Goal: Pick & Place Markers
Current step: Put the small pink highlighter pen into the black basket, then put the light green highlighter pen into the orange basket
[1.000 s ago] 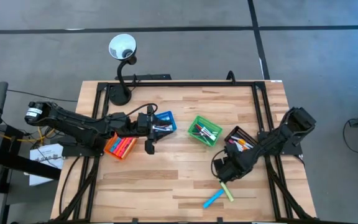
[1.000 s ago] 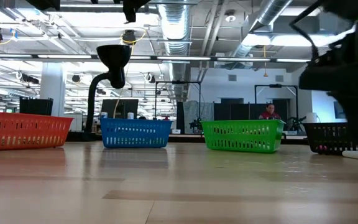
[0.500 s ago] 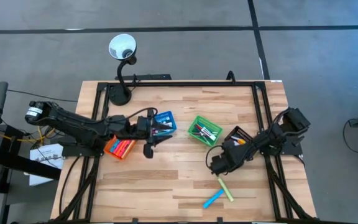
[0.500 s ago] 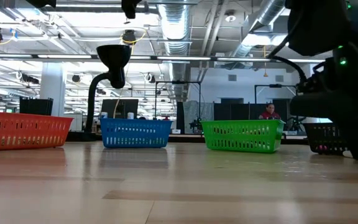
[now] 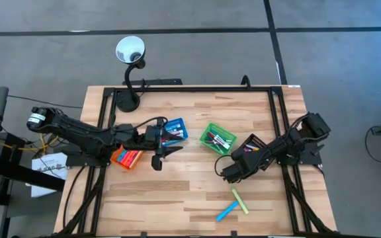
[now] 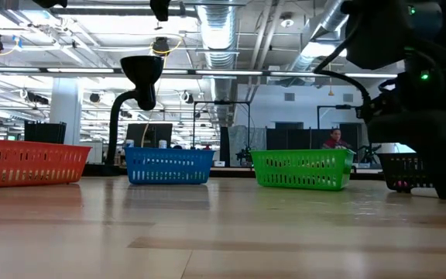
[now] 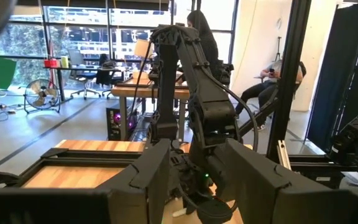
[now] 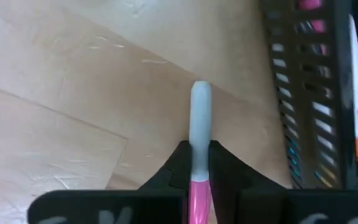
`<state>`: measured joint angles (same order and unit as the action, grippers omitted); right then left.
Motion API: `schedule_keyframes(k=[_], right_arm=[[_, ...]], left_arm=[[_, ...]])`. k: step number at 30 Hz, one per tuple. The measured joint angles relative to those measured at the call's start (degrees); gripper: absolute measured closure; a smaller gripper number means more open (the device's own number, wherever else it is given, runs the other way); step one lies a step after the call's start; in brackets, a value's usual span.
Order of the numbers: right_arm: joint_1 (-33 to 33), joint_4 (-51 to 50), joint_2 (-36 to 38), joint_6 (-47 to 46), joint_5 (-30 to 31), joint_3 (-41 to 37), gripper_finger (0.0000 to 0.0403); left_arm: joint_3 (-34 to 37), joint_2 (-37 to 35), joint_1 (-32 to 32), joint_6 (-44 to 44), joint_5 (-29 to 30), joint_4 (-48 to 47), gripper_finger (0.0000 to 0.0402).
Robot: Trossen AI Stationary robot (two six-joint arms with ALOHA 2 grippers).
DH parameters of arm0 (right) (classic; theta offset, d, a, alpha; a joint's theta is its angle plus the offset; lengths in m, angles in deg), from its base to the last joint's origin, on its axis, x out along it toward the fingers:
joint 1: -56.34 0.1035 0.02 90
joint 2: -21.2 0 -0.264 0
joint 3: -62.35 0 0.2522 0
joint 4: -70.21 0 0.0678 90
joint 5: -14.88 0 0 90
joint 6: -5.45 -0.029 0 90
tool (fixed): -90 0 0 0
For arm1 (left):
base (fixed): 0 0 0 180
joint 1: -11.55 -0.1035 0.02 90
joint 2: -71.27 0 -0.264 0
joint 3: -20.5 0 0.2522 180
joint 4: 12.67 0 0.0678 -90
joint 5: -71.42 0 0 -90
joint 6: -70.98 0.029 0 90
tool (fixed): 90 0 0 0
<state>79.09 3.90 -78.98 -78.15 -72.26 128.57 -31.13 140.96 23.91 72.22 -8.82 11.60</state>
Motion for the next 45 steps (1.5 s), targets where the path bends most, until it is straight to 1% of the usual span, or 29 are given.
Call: schedule_keyframes(k=[4, 7, 10, 13, 15, 17, 20, 22, 25, 28, 30, 33, 35, 37, 45], right_arm=[[-0.2, -1.5, -0.4, 3.1, 1.7, 2.3, 0.0383], [0.8, -1.8, -0.4, 4.6, 6.1, 6.4, 0.0365], [2.2, -8.1, -0.5, 4.6, 11.7, 10.3, 0.0361], [3.8, -15.3, -0.3, 4.0, 19.4, 14.7, 0.0375], [4.7, -22.0, -0.4, 0.7, 23.0, 16.2, 0.0384], [5.3, -28.2, -0.3, -4.7, 24.3, 17.1, 0.0385], [6.4, -36.7, -0.3, -13.8, 24.1, 16.2, 0.0372], [7.2, -37.0, -0.2, -17.3, 23.6, 14.5, 0.0360], [8.0, -34.7, 0.7, -16.7, 22.2, 11.1, 0.0354], [8.1, -33.2, 0.7, -16.6, 19.3, 7.6, 0.0357], [8.1, -30.9, 0.8, -16.6, 19.1, 5.4, 0.0360], [7.3, -27.6, 0.8, -14.8, 18.3, 2.8, 0.0356], [6.1, -25.7, 0.8, -11.3, 16.2, 2.3, 0.0345], [5.0, -25.8, 0.9, -9.4, 14.6, 2.3, 0.0331], [0.1, -26.8, 0.9, -0.9, 13.2, 3.1, 0.0258]], left_arm=[[0.0, 0.0, 0.0, 0.0, 0.0, 0.0, 0.0252], [0.0, 0.0, 0.0, 0.0, 0.0, 0.0, 0.0252], [0.0, 0.0, 0.0, 0.0, 0.0, -0.1, 0.0252], [0.0, 0.0, 0.0, 0.0, 0.0, -0.1, 0.0252], [0.0, 0.0, 0.0, 0.0, 0.0, -0.1, 0.0252], [0.0, 0.0, 0.0, 0.0, 0.0, -0.1, 0.0252], [0.0, 0.0, 0.0, 0.0, 0.0, -0.1, 0.0252], [0.0, 0.0, 0.0, 0.0, 0.0, -0.1, 0.0252], [0.0, 0.0, 0.0, 0.0, 0.0, -0.1, 0.0252], [0.0, 0.0, 0.0, -0.2, 0.0, -0.1, 0.0252], [0.0, 0.0, 0.0, -0.2, 0.0, -0.3, 0.0252], [0.2, 0.0, 0.3, -0.5, 0.0, -0.4, 0.0252], [0.5, 0.0, 0.5, -1.5, 0.0, -0.7, 0.0252], [0.9, 0.0, 0.8, -2.2, 0.0, -0.6, 0.0252], [2.1, 0.0, 1.9, -7.7, 0.0, -0.7, 0.0252]])
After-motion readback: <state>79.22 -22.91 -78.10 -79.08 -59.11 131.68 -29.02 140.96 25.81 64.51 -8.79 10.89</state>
